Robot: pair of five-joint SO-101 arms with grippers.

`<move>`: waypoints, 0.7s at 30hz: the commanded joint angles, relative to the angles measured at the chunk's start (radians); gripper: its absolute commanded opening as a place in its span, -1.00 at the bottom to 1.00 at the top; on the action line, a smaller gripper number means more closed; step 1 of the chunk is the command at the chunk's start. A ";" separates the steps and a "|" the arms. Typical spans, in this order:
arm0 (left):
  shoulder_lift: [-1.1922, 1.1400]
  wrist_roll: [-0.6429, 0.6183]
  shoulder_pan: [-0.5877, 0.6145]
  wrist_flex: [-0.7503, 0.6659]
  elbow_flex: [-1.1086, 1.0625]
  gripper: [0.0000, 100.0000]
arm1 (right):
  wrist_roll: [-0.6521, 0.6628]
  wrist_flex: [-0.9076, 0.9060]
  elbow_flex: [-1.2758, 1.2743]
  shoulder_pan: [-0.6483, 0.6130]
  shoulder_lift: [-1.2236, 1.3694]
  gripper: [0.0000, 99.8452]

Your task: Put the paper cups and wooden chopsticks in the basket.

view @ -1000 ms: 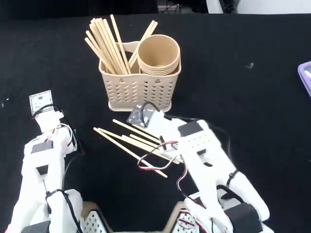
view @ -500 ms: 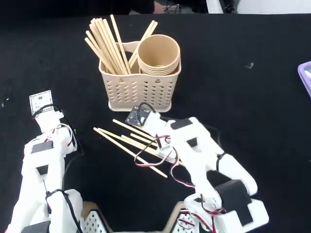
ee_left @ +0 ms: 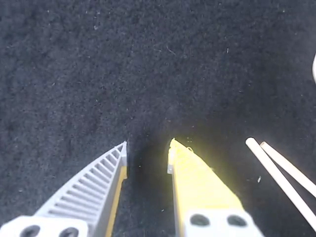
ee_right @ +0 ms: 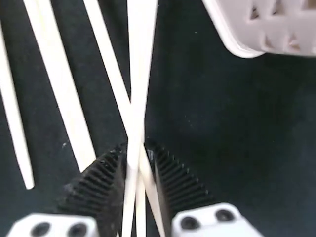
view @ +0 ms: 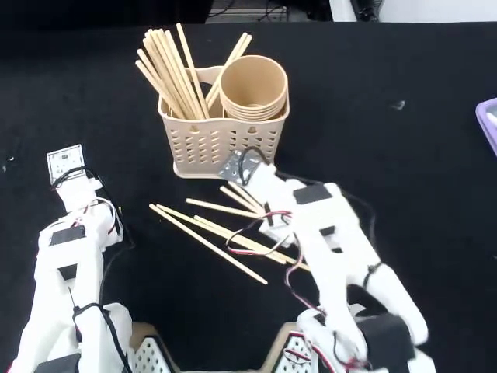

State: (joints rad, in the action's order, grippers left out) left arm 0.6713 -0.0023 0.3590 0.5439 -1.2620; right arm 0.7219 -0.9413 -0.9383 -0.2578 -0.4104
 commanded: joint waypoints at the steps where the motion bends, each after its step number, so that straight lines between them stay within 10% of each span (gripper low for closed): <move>1: -0.002 -0.005 -0.013 -0.015 0.007 -0.72 | 0.000 -0.061 0.018 0.011 -0.099 -0.98; 21: 0.002 -0.005 -0.013 -0.015 0.004 -0.72 | 0.000 0.126 -0.226 -0.041 -0.134 -0.72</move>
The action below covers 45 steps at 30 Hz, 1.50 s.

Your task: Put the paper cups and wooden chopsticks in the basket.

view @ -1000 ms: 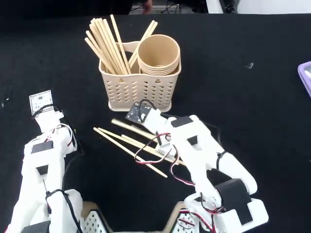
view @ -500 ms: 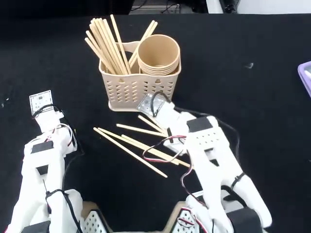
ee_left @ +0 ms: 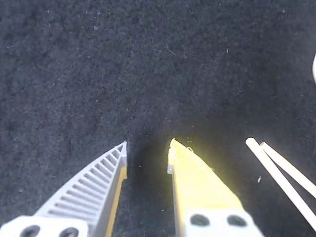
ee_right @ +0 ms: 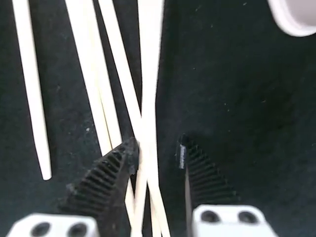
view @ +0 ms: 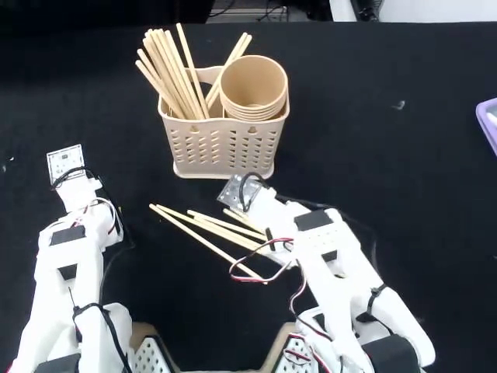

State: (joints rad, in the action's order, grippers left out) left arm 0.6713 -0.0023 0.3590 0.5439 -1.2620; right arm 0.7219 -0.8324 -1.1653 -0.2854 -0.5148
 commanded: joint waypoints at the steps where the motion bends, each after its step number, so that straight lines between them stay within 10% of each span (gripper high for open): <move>1: 0.002 -0.005 -0.013 -0.015 0.004 -0.72 | 0.000 0.017 0.001 -0.014 -0.030 -0.72; 45: 0.003 -0.005 -0.013 -0.015 0.002 -0.72 | -0.006 0.084 0.076 -0.012 0.133 -0.71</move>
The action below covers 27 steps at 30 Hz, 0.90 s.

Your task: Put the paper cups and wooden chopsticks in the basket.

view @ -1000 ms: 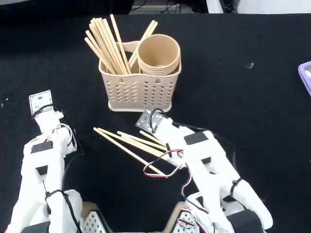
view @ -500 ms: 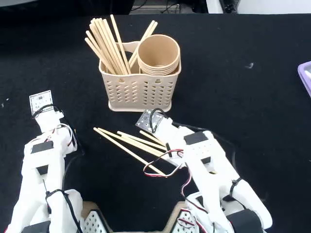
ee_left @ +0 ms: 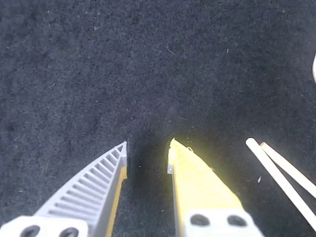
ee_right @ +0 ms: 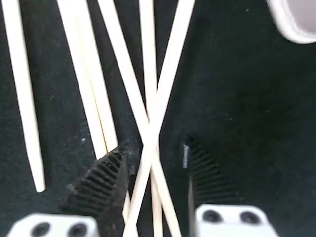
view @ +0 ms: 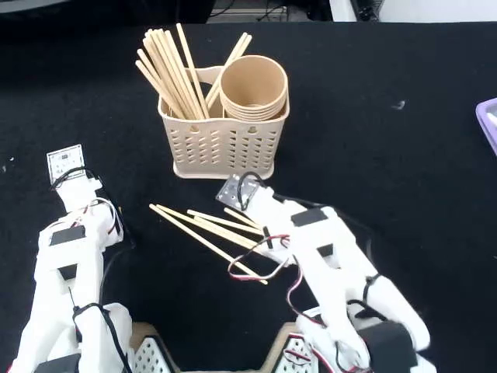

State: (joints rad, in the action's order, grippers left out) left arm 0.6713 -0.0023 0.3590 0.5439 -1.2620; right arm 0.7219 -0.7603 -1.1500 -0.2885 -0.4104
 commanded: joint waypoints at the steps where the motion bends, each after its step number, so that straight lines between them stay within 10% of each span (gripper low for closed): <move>1: 0.003 -0.005 -0.013 -0.015 0.002 -0.72 | -0.006 0.011 0.068 -0.009 0.031 -0.72; 6: 0.003 -0.005 -0.013 -0.015 0.002 -0.72 | -0.002 0.002 0.077 -0.009 -0.013 -0.98; 27: 0.003 -0.005 -0.013 -0.015 0.002 -0.72 | -0.008 -0.224 0.091 -0.064 -0.354 -0.98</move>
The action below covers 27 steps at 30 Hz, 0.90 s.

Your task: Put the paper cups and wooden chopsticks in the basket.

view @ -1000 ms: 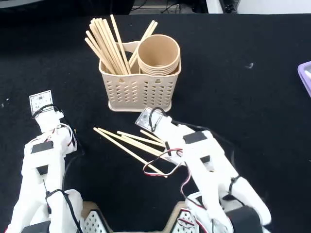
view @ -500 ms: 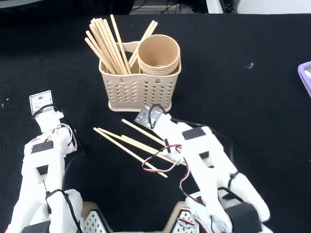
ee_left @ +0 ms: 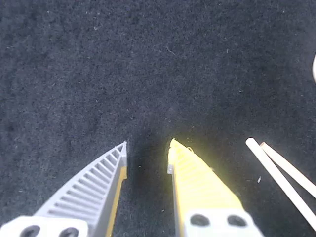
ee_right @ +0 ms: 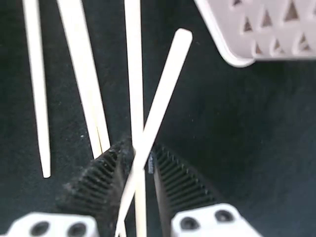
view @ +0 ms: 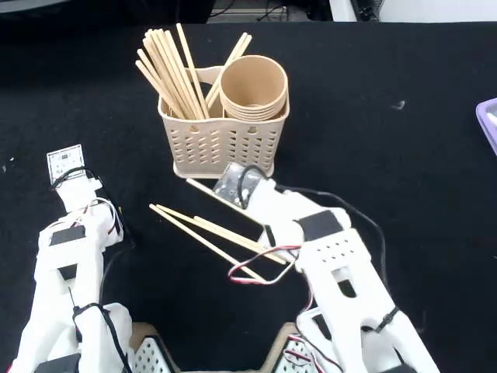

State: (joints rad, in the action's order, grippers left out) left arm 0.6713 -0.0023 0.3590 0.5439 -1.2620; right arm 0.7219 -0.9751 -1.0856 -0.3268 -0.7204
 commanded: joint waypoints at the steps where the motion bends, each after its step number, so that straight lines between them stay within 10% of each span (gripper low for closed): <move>1: 0.003 -0.005 -0.013 -0.015 0.002 -0.72 | -0.014 -0.005 0.025 -0.032 -0.044 -0.98; 11: 0.005 -0.005 -0.010 -0.015 0.002 -0.72 | -0.259 0.224 -0.074 -0.212 -0.007 -0.97; 27: 0.006 -0.005 -0.008 -0.015 0.002 -0.72 | -0.269 0.267 0.027 -0.238 0.326 -0.67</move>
State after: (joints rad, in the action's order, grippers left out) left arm 0.6713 -0.0023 0.3590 0.5439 -1.2620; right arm 0.4595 -0.7250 -1.1239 -0.5524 -0.4273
